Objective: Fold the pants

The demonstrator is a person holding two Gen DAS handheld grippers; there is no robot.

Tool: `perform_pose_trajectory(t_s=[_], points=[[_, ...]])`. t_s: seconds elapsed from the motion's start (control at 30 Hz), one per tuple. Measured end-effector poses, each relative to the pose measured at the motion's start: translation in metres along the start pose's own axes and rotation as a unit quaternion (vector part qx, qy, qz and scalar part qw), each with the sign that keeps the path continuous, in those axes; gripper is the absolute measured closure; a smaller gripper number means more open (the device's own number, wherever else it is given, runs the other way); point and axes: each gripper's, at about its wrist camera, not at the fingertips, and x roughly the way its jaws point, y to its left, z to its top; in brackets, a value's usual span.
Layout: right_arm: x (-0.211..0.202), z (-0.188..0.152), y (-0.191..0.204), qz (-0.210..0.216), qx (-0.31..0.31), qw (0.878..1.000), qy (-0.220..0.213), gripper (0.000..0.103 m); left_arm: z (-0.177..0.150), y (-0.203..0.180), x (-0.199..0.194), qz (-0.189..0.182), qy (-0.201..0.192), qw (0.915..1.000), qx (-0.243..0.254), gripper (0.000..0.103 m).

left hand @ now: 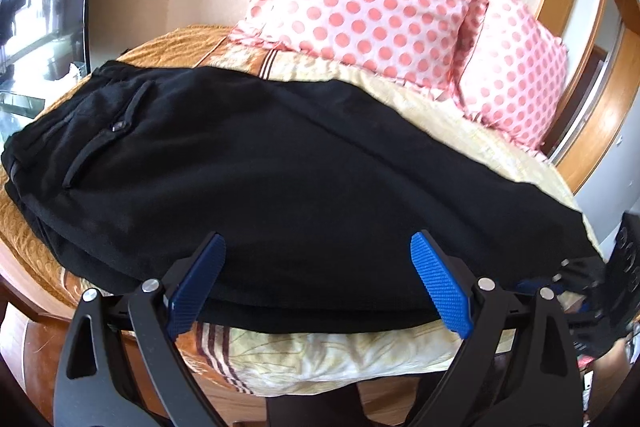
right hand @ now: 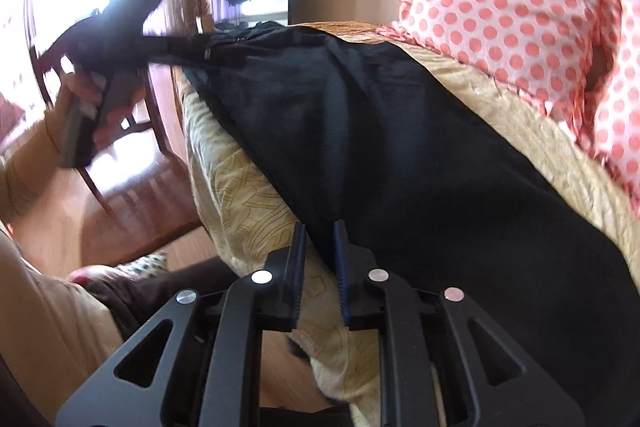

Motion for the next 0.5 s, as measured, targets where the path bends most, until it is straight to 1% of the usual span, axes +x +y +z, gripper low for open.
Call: perform_pose_trajectory(t_s=[0.07,0.1,0.13,0.2,0.23,0.27,0.3,0.33,0.4,0.5], points=[[-0.011,0.004,-0.015,0.015,0.038,0.999,-0.013,0.086,-0.004,0.001,0.000,0.003,-0.002,1.0000,0.002,0.009],[-0.021,0.010,-0.030,0.020,0.068,0.997,-0.032,0.085,-0.005,0.000,0.000,0.005,-0.006,1.0000,0.004,0.009],[-0.026,0.015,-0.039,0.017,0.082,0.996,-0.043,0.084,-0.006,0.000,0.001,0.008,-0.008,0.9999,0.005,0.009],[-0.035,0.033,-0.064,-0.004,0.110,0.992,-0.067,0.073,-0.007,-0.001,0.002,0.012,-0.011,0.9998,0.006,0.009],[-0.033,0.042,-0.075,-0.027,0.114,0.991,-0.069,0.061,-0.008,-0.001,0.002,0.014,-0.013,0.9998,0.007,0.009],[-0.029,0.052,-0.083,-0.047,0.109,0.991,-0.063,0.055,-0.009,-0.001,0.002,0.016,-0.016,0.9997,0.008,0.009],[-0.018,0.064,-0.093,-0.074,0.094,0.992,-0.050,0.055,-0.011,-0.001,0.001,0.017,-0.017,0.9997,0.009,0.008],[-0.008,0.071,-0.100,-0.089,0.082,0.992,-0.038,0.055,-0.011,-0.002,0.001,0.018,-0.018,0.9996,0.010,0.008],[0.016,0.085,-0.118,-0.094,0.068,0.993,-0.006,0.055,-0.011,-0.003,0.001,0.018,-0.019,0.9995,0.015,0.007],[0.050,0.096,-0.139,-0.064,0.069,0.995,0.037,0.055,-0.010,-0.003,0.002,0.015,-0.020,0.9995,0.022,0.005]])
